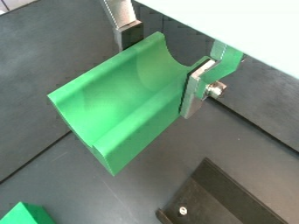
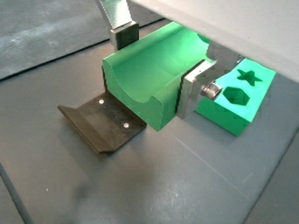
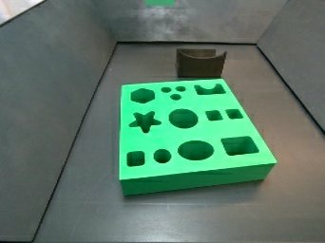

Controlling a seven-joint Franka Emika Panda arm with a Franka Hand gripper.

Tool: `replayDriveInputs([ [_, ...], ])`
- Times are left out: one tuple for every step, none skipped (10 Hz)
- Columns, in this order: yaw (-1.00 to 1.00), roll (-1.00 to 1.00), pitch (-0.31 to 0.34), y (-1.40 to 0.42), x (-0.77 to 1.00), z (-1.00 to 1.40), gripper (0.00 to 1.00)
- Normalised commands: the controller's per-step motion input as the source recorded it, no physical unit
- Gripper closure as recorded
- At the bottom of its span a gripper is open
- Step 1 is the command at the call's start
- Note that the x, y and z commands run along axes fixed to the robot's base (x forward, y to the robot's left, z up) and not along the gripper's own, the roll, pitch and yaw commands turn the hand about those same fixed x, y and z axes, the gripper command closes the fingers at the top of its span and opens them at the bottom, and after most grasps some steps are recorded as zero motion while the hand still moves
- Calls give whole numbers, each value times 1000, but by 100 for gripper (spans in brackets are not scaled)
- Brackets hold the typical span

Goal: Pick up the arch object. Move up. Place the arch object on the fixture. Regrasp the arch object. Move to above the board. Insert the arch object.
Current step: Place the arch object on the fixture.

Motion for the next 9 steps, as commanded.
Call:
replayDriveInputs([
  [22, -149, 165, 20, 1000, 87, 100],
  [2, -125, 145, 19, 1000, 68, 100],
  [-4, -117, 138, 17, 1000, 55, 100],
  [-5, -114, 133, 16, 1000, 46, 100],
  [-8, -111, 137, 16, 1000, 39, 100],
  [-7, -110, 133, 13, 1000, 27, 100],
  [-4, -111, 133, 11, 962, 16, 100],
  [-3, -113, 137, 9, 886, 15, 100],
  [-1, -115, 141, 9, 813, 13, 100],
])
